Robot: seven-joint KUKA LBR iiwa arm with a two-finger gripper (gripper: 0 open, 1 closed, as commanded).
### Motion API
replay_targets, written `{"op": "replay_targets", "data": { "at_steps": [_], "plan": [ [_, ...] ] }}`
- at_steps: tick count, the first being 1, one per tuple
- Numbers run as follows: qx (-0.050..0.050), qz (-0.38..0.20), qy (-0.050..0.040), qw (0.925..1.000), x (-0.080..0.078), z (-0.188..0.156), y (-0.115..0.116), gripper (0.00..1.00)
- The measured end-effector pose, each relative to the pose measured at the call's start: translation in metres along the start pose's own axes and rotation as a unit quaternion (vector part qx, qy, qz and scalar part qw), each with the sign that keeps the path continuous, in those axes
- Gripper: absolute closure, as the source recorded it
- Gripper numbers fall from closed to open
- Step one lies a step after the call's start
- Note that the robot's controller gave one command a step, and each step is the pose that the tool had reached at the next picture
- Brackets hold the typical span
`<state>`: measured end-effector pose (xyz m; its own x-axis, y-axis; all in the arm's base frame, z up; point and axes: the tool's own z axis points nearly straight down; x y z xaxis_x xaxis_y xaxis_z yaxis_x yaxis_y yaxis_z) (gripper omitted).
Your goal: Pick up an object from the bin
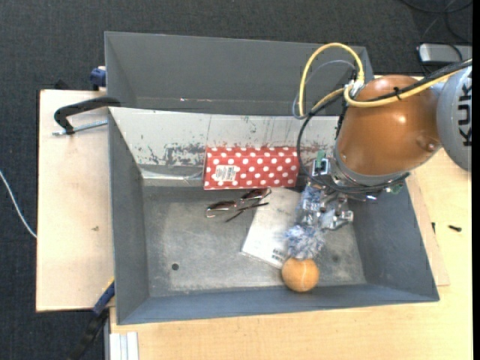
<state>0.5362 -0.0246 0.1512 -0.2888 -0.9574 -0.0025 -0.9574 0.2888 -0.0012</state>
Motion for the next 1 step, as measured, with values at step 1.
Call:
{"op": "replay_targets", "data": {
  "at_steps": [1],
  "plan": [
    [-0.001,0.074,-0.0002,0.9973,-0.0027,-0.0084,-0.0004,1.0]
  ]
}}
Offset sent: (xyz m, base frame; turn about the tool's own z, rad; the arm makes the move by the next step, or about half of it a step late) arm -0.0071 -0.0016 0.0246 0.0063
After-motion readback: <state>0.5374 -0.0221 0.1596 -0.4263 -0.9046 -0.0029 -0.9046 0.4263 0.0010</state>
